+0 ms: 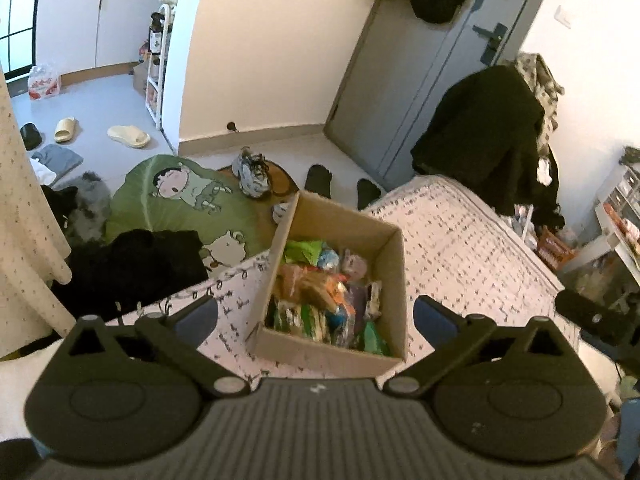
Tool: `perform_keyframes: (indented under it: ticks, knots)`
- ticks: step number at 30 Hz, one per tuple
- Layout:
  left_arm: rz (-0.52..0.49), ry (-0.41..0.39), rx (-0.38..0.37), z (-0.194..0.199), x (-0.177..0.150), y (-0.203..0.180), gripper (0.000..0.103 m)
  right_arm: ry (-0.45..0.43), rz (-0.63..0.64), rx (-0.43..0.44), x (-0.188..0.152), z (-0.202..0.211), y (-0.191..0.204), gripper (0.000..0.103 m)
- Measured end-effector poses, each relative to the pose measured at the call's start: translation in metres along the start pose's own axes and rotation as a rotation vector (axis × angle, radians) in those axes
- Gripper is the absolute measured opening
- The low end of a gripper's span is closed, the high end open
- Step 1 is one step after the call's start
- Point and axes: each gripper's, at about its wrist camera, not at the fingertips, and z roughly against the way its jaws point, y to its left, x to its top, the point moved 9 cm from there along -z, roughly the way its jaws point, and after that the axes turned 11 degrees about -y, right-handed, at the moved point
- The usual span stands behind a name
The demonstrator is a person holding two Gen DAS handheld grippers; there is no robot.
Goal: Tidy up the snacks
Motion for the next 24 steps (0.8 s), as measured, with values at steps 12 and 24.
perform_keyframes:
  ticks: [12, 24]
  knots:
    - [-0.032, 0.025, -0.070, 0.020, -0.023, -0.010, 0.103, 0.015, -0.009, -0.034, -0.020, 0.036, -0.016, 0.103]
    - [-0.133, -0.010, -0.116, 0.048, -0.043, -0.027, 0.103, -0.001, 0.124, -0.059, -0.039, 0.063, -0.005, 0.103]
